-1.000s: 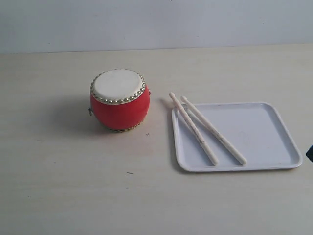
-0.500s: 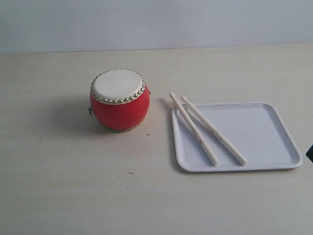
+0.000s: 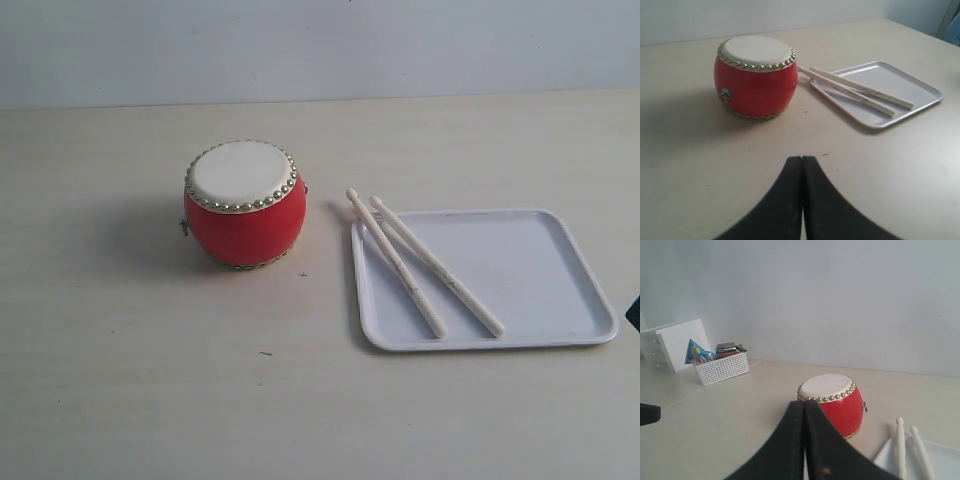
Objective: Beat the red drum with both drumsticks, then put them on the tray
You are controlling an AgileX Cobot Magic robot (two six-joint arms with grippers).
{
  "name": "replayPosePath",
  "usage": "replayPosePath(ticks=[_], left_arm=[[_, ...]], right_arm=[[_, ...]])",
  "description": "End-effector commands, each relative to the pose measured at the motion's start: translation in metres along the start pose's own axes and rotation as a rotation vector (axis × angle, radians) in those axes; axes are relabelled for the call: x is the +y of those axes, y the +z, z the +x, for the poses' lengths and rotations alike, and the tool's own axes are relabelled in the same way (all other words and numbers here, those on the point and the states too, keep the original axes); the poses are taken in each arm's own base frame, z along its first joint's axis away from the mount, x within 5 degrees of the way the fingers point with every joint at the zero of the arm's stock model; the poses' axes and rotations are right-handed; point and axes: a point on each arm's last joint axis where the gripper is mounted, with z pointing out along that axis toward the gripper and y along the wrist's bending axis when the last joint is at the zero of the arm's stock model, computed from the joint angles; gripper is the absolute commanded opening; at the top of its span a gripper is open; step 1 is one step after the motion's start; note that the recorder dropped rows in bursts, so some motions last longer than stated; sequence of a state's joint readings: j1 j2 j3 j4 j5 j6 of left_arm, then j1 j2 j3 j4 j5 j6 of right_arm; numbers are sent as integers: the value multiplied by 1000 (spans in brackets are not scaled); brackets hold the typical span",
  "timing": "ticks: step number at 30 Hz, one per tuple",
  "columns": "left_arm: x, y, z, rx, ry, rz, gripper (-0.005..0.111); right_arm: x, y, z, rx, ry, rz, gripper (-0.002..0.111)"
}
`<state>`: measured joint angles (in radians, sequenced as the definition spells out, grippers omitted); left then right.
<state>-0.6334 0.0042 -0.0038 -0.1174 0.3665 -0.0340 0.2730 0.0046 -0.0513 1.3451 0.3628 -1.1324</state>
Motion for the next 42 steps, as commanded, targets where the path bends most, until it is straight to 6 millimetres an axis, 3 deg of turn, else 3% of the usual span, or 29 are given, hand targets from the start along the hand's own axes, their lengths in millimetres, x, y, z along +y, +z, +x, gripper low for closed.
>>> replayPosePath(ticks=[1, 11, 23, 42], left_arm=[[0, 0, 1, 0, 13, 3, 0], [11, -1, -6, -85, 11, -197, 0], [20, -3, -2, -42, 30, -373, 0], [26, -6, -2, -52, -3, -489, 0]], right_arm=[[0, 0, 1, -1, -1, 2, 0], [0, 0, 1, -1, -1, 2, 0], [0, 0, 1, -1, -1, 2, 0], [0, 0, 1, -1, -1, 2, 0]])
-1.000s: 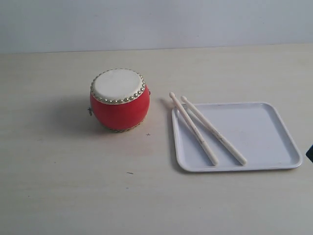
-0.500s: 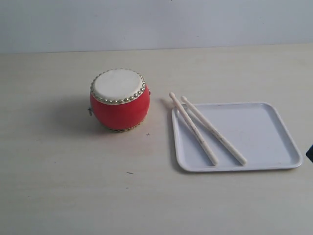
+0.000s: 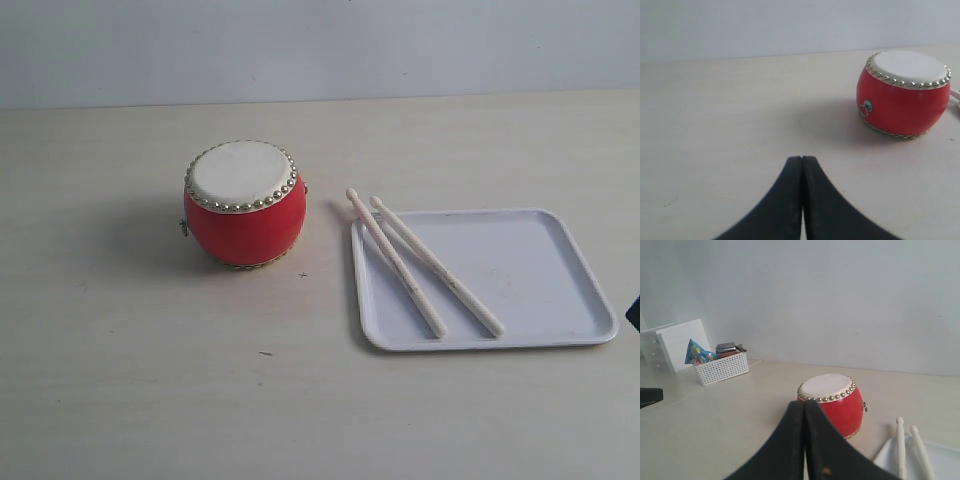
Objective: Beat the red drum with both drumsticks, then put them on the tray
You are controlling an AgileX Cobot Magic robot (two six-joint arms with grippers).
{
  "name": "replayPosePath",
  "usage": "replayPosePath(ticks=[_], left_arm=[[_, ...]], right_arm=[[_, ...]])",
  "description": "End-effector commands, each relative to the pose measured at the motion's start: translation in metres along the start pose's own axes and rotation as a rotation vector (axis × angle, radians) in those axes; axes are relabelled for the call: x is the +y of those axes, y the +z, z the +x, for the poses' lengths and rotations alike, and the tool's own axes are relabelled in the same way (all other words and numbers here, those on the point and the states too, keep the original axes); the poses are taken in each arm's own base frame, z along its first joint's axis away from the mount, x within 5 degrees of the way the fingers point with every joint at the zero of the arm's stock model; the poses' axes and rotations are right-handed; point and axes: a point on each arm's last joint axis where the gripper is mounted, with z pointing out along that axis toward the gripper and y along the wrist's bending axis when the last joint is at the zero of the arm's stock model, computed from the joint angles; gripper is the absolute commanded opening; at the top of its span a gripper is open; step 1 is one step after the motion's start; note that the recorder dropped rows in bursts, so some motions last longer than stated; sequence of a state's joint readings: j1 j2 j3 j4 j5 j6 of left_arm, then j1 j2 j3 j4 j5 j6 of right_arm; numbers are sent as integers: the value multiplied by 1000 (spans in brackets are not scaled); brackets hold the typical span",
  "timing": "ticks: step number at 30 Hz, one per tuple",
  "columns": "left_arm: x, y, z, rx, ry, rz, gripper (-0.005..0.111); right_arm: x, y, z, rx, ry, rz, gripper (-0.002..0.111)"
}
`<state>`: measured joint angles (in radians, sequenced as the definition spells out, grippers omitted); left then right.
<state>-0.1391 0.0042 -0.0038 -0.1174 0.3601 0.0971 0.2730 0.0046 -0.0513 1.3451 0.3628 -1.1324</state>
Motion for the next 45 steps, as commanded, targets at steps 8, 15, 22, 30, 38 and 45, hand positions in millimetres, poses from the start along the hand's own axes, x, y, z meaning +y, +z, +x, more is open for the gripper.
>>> replayPosePath(ticks=[8, 15, 22, 30, 38, 45], left_arm=[[2, 0, 1, -4, -5, -38, 0], [2, 0, 1, -4, -7, -38, 0], [2, 0, 0, -7, -7, -38, 0], [2, 0, 0, -7, -7, -38, 0], [2, 0, 0, -7, -5, -38, 0], [2, 0, 0, -7, -5, -38, 0]], right_arm=[[0, 0, 1, -1, -1, 2, 0], [0, 0, 1, -1, -1, 2, 0], [0, 0, 1, -1, -1, 2, 0], [0, 0, 1, -1, 0, 2, 0], [0, 0, 1, -1, 0, 2, 0], [0, 0, 1, -1, 0, 2, 0]])
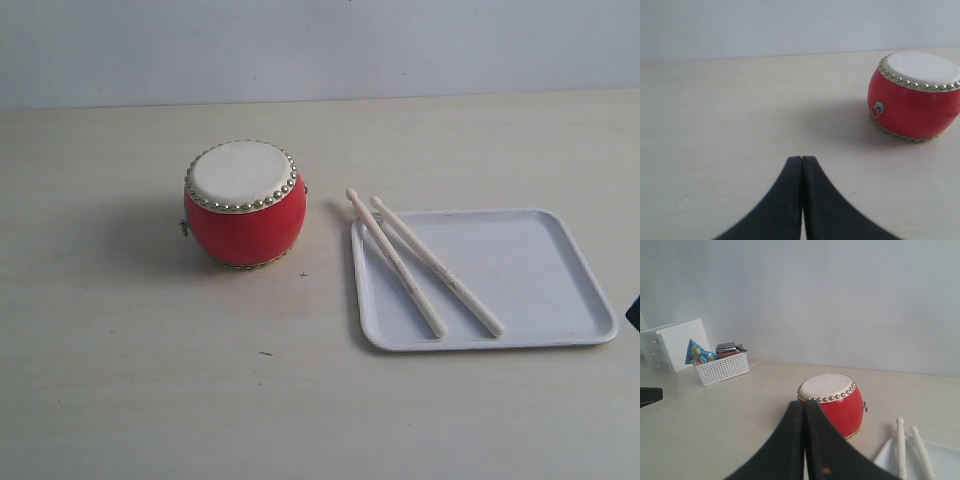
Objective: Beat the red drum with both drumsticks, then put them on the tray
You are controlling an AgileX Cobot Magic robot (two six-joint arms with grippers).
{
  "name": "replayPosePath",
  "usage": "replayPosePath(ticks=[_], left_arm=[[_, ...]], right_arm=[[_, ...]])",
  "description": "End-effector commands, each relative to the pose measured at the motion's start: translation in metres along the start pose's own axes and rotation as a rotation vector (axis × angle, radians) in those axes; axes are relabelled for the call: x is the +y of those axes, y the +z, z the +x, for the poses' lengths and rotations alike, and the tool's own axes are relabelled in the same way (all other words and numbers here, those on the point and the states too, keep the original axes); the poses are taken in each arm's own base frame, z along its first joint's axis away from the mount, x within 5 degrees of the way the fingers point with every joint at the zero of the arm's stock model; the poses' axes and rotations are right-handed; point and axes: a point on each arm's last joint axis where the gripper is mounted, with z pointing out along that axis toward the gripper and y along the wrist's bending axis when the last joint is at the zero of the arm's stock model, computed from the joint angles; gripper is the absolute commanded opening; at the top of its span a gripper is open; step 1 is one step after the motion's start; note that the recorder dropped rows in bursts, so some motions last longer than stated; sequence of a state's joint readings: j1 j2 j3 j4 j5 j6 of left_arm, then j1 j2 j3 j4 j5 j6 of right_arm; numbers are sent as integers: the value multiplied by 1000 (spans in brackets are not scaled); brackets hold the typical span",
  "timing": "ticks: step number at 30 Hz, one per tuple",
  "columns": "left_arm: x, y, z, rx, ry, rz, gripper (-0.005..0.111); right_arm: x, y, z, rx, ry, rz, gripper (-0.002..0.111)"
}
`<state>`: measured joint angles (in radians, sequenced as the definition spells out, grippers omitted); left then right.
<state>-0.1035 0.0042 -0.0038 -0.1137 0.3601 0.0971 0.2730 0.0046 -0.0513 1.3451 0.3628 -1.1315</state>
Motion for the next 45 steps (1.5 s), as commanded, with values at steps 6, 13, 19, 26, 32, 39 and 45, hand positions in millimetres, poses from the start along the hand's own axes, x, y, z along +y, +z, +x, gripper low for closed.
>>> replayPosePath(ticks=[6, 13, 19, 26, 32, 39, 45], left_arm=[[0, 0, 1, -6, 1, -2, 0], [0, 0, 1, -6, 1, -2, 0], [0, 0, 1, -6, 1, -2, 0], [0, 0, 1, -6, 1, -2, 0], [0, 0, 1, -6, 1, -2, 0], [0, 0, 1, -6, 1, -2, 0], [0, 0, 1, -6, 1, -2, 0]], right_arm=[[0, 0, 1, -1, 0, 2, 0], [0, 0, 1, -1, 0, 2, 0], [0, 0, 1, -1, 0, 2, 0], [-23, -4, 9, 75, 87, 260, 0], [-30, -6, 8, 83, -35, 335, 0], [-36, -5, 22, 137, -138, 366, 0], [-37, -6, 22, 142, -166, 370, 0]])
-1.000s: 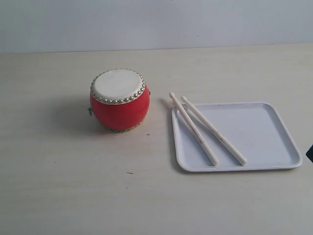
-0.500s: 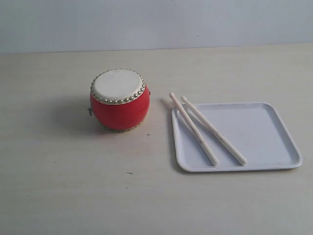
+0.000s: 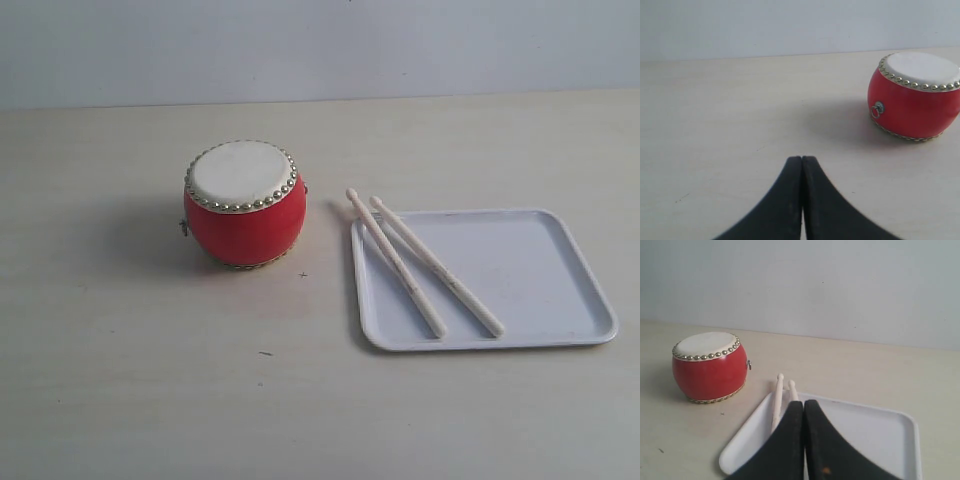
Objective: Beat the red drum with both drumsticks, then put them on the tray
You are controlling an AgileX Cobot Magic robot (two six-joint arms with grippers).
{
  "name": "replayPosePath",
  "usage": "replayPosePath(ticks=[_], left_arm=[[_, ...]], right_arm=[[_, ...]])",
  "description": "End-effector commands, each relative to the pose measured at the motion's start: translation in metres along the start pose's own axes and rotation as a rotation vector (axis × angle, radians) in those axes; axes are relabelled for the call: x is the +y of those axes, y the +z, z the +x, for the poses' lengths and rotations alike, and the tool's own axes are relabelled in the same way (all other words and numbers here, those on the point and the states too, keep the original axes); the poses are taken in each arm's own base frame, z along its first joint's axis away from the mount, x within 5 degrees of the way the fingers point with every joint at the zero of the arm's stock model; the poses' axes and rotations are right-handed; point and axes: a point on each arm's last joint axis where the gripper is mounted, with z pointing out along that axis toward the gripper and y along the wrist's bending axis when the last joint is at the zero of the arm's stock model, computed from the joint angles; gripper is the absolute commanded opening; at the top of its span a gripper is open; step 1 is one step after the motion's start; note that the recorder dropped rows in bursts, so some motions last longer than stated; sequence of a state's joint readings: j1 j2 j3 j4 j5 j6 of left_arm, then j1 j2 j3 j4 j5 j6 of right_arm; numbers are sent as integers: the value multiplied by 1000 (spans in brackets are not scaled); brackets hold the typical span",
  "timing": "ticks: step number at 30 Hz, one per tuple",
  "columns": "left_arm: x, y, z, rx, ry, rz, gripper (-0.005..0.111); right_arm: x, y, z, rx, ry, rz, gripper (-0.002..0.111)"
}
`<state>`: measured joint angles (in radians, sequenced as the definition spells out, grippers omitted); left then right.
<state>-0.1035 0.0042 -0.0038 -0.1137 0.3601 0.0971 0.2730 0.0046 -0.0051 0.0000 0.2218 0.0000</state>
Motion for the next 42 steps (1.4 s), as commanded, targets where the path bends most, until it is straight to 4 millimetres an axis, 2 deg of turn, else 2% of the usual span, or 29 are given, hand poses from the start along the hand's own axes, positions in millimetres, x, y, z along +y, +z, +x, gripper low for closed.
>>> replayPosePath(ticks=[1, 25, 42], left_arm=[[0, 0, 1, -6, 1, -2, 0], [0, 0, 1, -6, 1, -2, 0], [0, 0, 1, -6, 1, -2, 0]], right_arm=[[0, 0, 1, -4, -4, 2, 0], [0, 0, 1, 0, 0, 0, 0], [-7, 0, -1, -29, 15, 124, 0]])
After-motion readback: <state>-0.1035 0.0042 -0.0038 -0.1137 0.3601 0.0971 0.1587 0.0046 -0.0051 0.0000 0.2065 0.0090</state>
